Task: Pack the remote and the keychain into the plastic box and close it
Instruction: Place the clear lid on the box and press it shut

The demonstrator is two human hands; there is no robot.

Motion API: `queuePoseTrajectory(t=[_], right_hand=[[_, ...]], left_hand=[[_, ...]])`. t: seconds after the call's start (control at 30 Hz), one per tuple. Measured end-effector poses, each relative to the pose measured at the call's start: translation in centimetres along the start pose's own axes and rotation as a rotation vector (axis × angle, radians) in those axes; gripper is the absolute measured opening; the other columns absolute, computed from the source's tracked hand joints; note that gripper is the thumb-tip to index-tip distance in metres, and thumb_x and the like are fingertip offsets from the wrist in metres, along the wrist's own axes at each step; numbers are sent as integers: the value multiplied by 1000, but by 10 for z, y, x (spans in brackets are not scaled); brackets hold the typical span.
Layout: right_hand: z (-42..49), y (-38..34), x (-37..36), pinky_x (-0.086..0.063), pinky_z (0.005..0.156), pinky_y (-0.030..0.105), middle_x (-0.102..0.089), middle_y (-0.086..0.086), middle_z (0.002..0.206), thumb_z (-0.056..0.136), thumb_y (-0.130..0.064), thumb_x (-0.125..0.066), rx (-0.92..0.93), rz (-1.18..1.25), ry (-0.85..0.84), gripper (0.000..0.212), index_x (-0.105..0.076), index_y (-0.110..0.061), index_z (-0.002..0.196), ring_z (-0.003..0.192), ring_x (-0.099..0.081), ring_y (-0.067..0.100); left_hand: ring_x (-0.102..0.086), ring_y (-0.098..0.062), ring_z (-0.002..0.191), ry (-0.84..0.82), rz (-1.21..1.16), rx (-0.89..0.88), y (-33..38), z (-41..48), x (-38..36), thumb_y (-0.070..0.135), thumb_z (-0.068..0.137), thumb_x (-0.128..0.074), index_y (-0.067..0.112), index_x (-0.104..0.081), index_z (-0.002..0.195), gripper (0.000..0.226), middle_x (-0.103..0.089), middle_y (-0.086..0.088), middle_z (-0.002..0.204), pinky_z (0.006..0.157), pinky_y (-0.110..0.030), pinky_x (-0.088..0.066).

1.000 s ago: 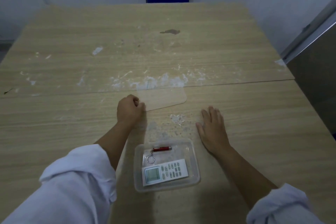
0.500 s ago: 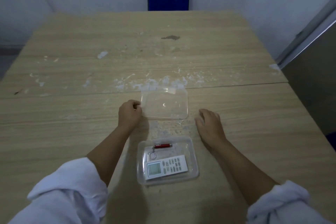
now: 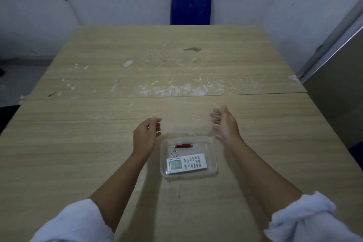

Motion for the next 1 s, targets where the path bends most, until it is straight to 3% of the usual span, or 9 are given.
queuePoseTrajectory(t=[0.1, 0.23, 0.37, 0.47, 0.6, 0.77, 0.93, 1.0], right_hand=[[-14, 8, 3, -45, 90, 34, -62, 9, 104, 98, -46, -26, -55, 50, -61, 51, -63, -13, 86, 101, -56, 20], [-35, 25, 12, -51, 85, 30, -68, -5, 100, 92, -28, -45, -33, -85, -73, 26, -69, -29, 82, 100, -63, 16], [-57, 55, 16, -49, 101, 45, -63, -4, 127, 89, -18, -47, -43, -103, -83, 29, -67, -35, 102, 113, -60, 17], [-74, 68, 16, -32, 114, 32, -43, -9, 147, 91, -5, -41, 20, -172, -107, 43, -59, -27, 123, 132, -40, 9], [-92, 69, 7, -16, 112, 18, -27, -2, 154, 89, 9, -34, 186, -355, -176, 52, -47, -13, 135, 136, -22, 0], [-100, 77, 3, -7, 112, 15, -9, 1, 160, 92, 6, -33, 241, -539, -188, 54, -33, -12, 143, 144, -9, 8], [-98, 81, 4, -6, 111, 16, -6, 0, 161, 93, 1, -34, 235, -594, -203, 56, -28, -16, 145, 142, -6, 3], [-96, 78, 3, -4, 113, 19, -4, 0, 161, 92, -2, -36, 275, -651, -193, 57, -26, -18, 146, 145, -2, 7]], left_hand=[[-66, -15, 83, 34, -84, 106, -9, -18, 4, 37, 96, -45, 11, -70, 88, 37, -68, -4, 84, 72, -28, -56], [-67, -15, 79, 49, -1, 114, -17, -39, 5, 27, 91, -57, 19, -70, 80, 19, -68, 2, 79, 77, -28, -55], [-64, -13, 88, 38, 202, 40, -19, -51, 8, 17, 84, -66, 10, -71, 105, 22, -69, 2, 93, 79, -20, -46], [-64, -12, 90, -4, 270, -23, -19, -59, 7, 8, 80, -68, 8, -69, 108, 27, -69, -1, 99, 83, -21, -46], [-65, -17, 99, -35, 311, -63, -21, -65, 7, -5, 78, -63, 3, -68, 108, 32, -70, -11, 111, 85, -22, -47], [-64, -24, 105, -55, 368, -70, -27, -71, 6, -11, 78, -56, -2, -64, 114, 38, -66, -18, 117, 88, -23, -48], [-62, -25, 103, -104, 447, -121, -24, -73, 3, -10, 77, -56, -1, -62, 116, 41, -63, -19, 119, 85, -24, -49], [-57, -26, 112, -123, 521, -169, -19, -74, 1, -7, 77, -55, 2, -59, 120, 44, -58, -17, 124, 92, -27, -48]])
Point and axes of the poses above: each hand's wrist, its own z-axis towards the middle knuckle, its own x-axis out of the back of the hand, y = z × x, the point moved 7 cm from there along z, towards the middle knuckle
